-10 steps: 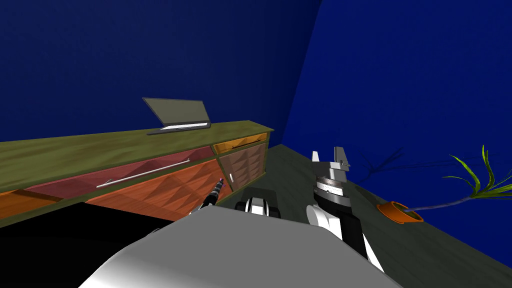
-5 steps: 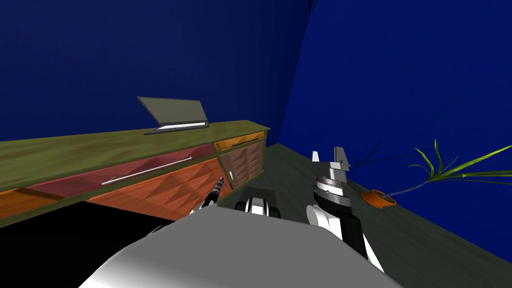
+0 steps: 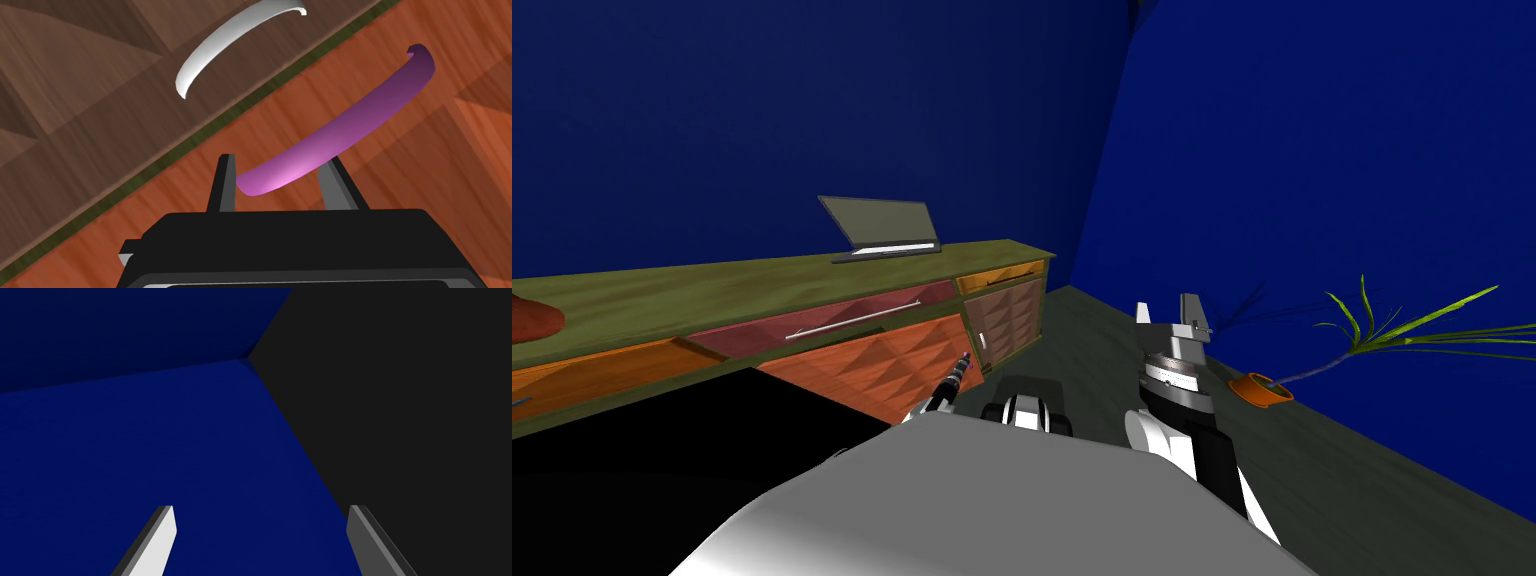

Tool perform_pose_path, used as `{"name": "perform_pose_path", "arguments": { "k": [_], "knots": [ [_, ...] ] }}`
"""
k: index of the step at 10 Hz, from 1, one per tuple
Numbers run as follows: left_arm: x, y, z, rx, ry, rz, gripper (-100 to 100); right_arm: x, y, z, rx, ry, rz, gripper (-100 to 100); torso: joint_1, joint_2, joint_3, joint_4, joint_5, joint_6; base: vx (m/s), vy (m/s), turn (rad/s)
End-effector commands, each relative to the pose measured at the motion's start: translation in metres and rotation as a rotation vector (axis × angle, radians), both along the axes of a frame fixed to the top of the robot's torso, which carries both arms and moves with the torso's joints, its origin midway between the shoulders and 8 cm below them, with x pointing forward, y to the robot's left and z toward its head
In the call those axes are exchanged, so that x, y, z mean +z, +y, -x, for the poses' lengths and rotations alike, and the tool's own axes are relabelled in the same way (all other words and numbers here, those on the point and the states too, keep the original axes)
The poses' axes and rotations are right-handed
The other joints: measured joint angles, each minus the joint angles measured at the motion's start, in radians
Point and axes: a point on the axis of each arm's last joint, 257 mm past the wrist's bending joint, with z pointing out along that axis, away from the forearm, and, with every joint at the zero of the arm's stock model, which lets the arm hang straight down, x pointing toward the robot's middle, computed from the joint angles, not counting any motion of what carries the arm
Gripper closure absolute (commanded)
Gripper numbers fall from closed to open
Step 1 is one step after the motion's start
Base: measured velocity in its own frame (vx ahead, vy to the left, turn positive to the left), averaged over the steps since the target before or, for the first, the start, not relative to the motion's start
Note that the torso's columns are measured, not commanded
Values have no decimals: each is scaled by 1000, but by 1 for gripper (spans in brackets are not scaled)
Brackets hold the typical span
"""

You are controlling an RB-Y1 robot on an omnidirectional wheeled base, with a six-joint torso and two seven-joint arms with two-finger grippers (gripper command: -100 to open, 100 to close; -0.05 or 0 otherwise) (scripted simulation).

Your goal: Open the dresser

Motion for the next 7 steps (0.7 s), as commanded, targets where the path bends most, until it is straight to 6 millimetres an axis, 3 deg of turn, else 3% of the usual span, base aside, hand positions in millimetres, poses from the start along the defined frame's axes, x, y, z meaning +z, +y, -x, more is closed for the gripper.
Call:
{"name": "perform_pose_path", "arguments": {
  "k": [1,3,7],
  "knots": [
    [-2,-15,-2,-42,5,-1,100,0,0,0,0,0,0,0,1,1,0,0,1,0,-108,35,5],
    [-1,-43,-9,-101,1,16,100,0,0,0,0,0,0,0,1,0,0,-1,0,0,-130,38,33],
    [-2,-75,-15,-189,7,10,100,0,0,0,0,0,0,0,1,1,0,0,1,1,-132,48,25]
  ]
}}
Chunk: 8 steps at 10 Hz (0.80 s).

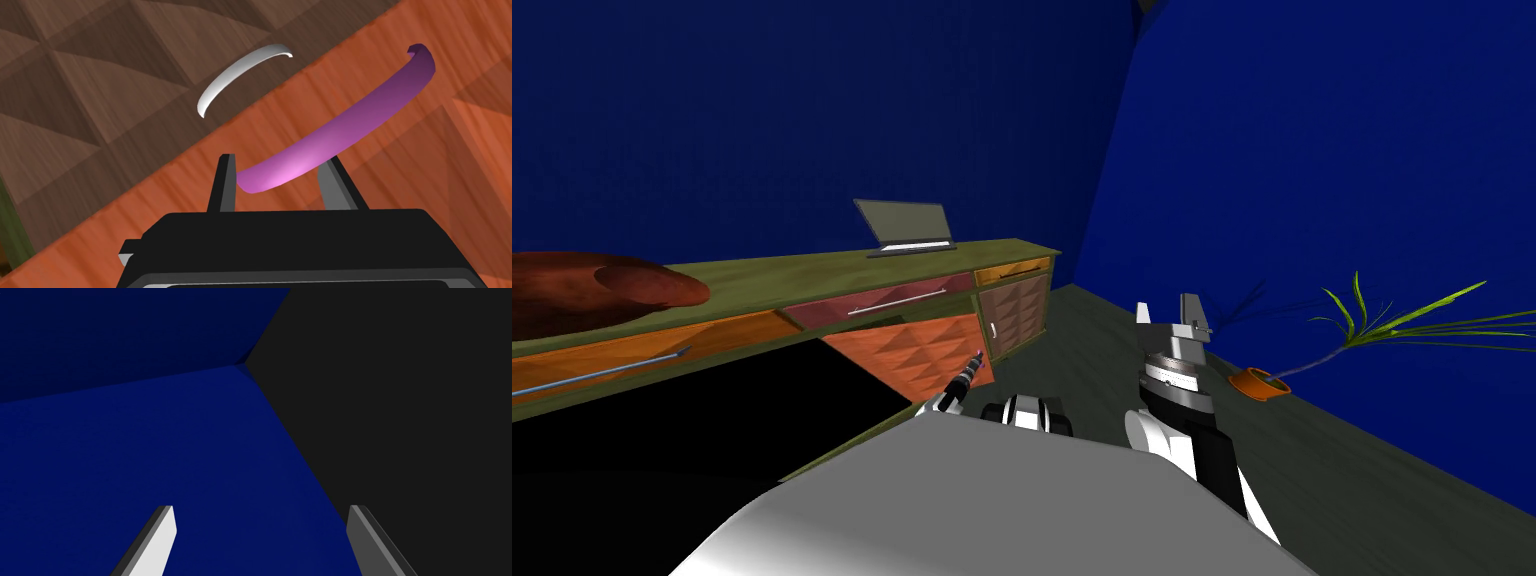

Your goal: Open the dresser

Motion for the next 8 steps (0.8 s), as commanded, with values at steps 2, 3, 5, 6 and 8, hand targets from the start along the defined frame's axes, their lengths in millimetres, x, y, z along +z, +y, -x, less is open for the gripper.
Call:
{"name": "perform_pose_path", "arguments": {
  "k": [2,3,5,6,8],
  "knots": [
    [-3,-21,-1,-62,9,-4,100,0,0,0,0,0,0,0,0,-2,-1,-1,0,0,-117,36,24],
    [-1,-23,-4,-63,2,0,100,0,0,0,0,0,0,0,-2,-3,-1,0,0,0,-42,2,-9],
    [-3,-41,-2,-118,6,-1,100,0,0,0,0,0,0,0,1,0,0,0,4,6,-157,102,-143],
    [-3,-49,-1,-144,7,-2,100,0,0,0,0,0,0,0,-1,2,2,-1,4,4,-174,95,-88],
    [-4,-64,2,-195,10,-3,100,0,0,0,0,0,0,0,-1,-1,0,-1,2,2,-205,119,-126]
  ]
}}
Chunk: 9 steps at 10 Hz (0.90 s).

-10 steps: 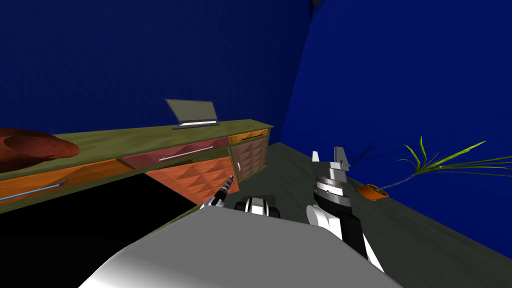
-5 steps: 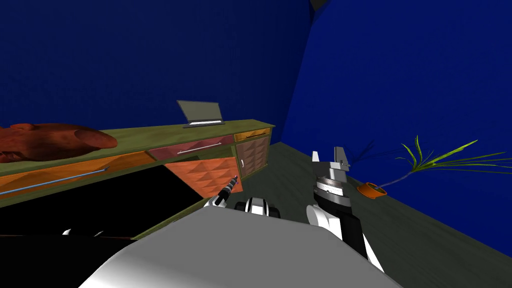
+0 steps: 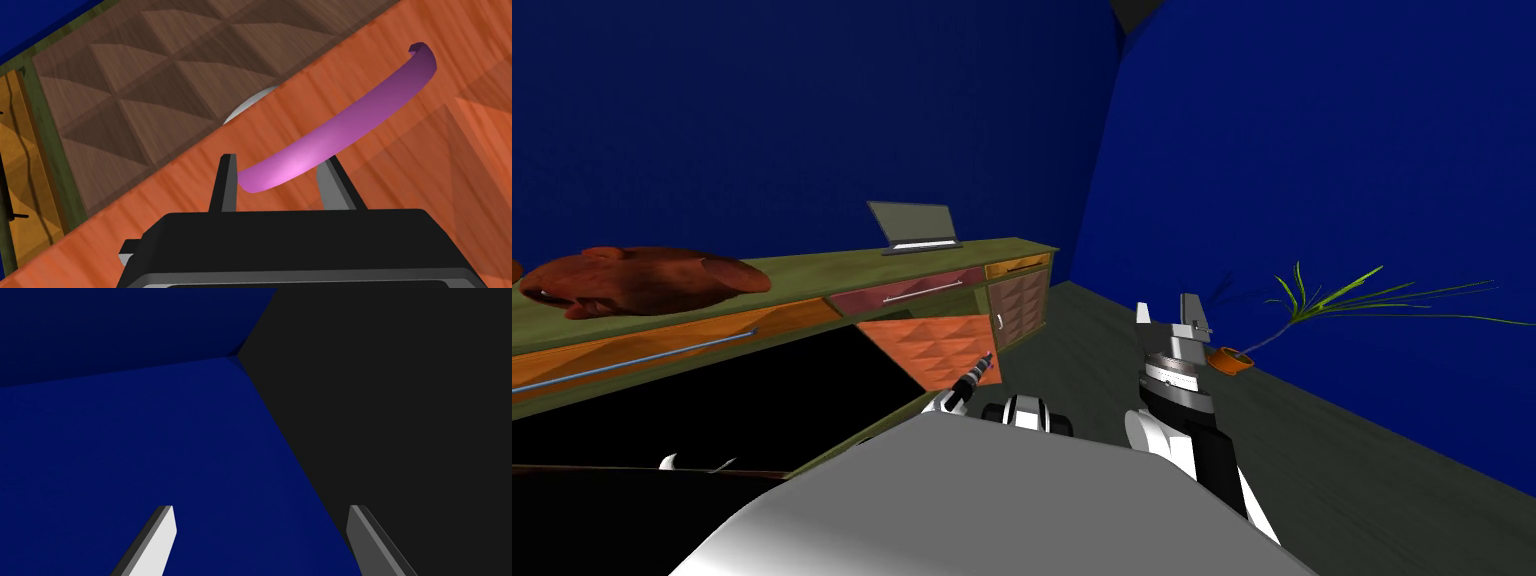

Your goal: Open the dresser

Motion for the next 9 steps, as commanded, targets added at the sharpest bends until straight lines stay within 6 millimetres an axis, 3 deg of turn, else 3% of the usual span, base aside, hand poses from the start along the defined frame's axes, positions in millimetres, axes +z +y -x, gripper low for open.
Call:
{"name": "perform_pose_path", "arguments": {
  "k": [1,3,7,9],
  "knots": [
    [-4,-18,7,-63,14,-1,100,0,0,0,0,0,0,0,1,0,0,0,0,-1,-204,116,-118],
    [-6,-34,11,-115,18,-2,100,0,0,0,0,0,0,0,1,-3,-2,-1,-1,-1,-239,123,-134],
    [-3,-48,11,-158,11,-2,100,0,0,0,0,0,0,0,0,-5,-3,-1,0,1,-126,67,-65],
    [-3,-64,26,-254,8,-6,100,0,0,0,0,0,0,0,0,-2,-2,0,0,2,-124,121,-120]
  ]
}}
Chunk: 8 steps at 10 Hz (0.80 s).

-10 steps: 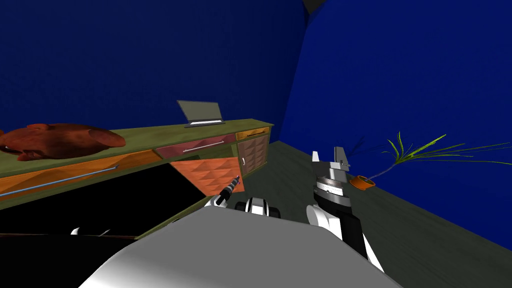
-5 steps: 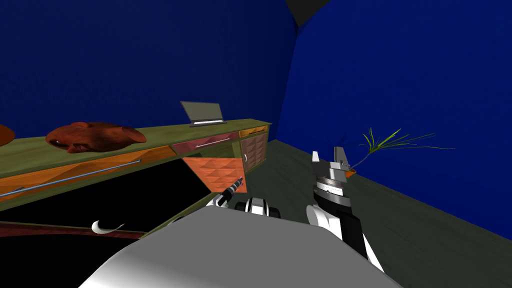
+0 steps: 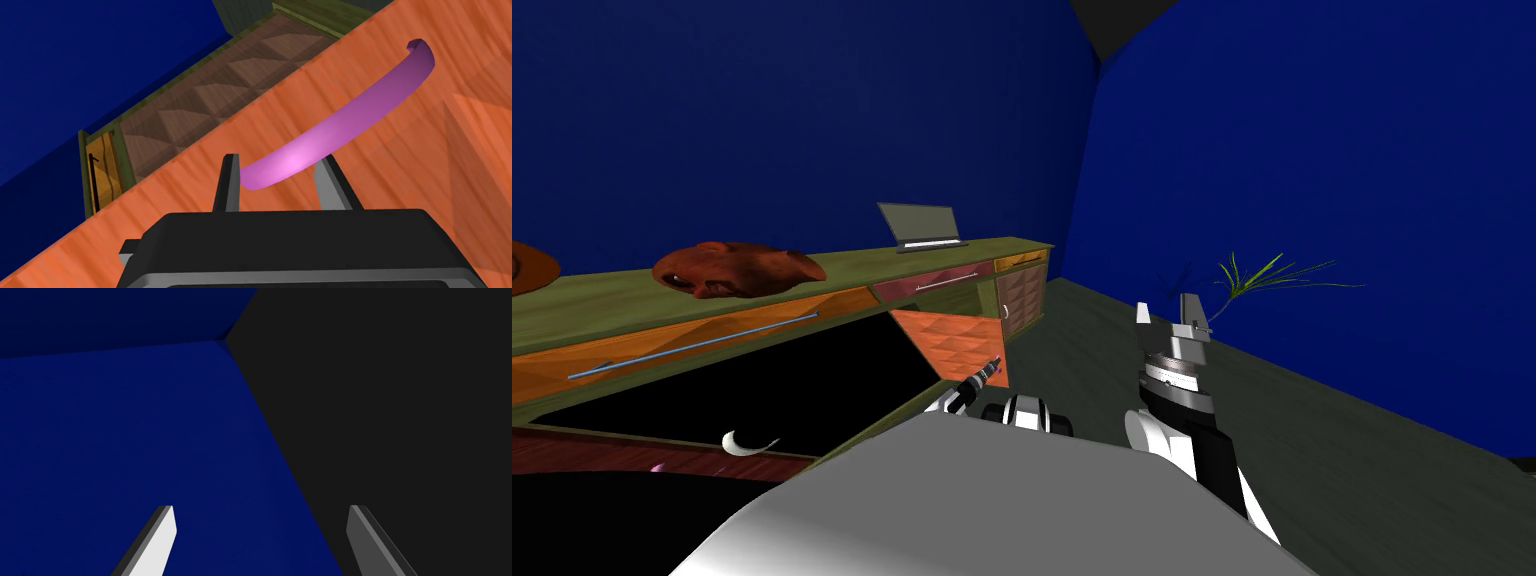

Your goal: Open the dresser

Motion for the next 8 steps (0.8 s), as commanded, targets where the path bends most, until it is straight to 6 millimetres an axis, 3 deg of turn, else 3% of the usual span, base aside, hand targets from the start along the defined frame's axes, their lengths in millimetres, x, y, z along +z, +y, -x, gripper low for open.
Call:
{"name": "perform_pose_path", "arguments": {
  "k": [1,5,7,8],
  "knots": [
    [-3,-15,17,-91,4,2,100,0,0,0,0,0,0,0,1,1,2,0,1,0,-206,167,-81],
    [-5,-29,35,-187,11,1,100,0,0,0,0,0,0,0,-4,-3,-1,1,-2,1,-163,135,-61],
    [-8,-43,57,-284,25,4,100,0,0,0,0,0,0,0,-4,0,0,2,-2,1,-151,119,-98],
    [-4,-31,43,-255,24,0,-100,0,0,0,0,0,0,0,-1,4,3,3,-1,1,-108,54,-49]
  ]
}}
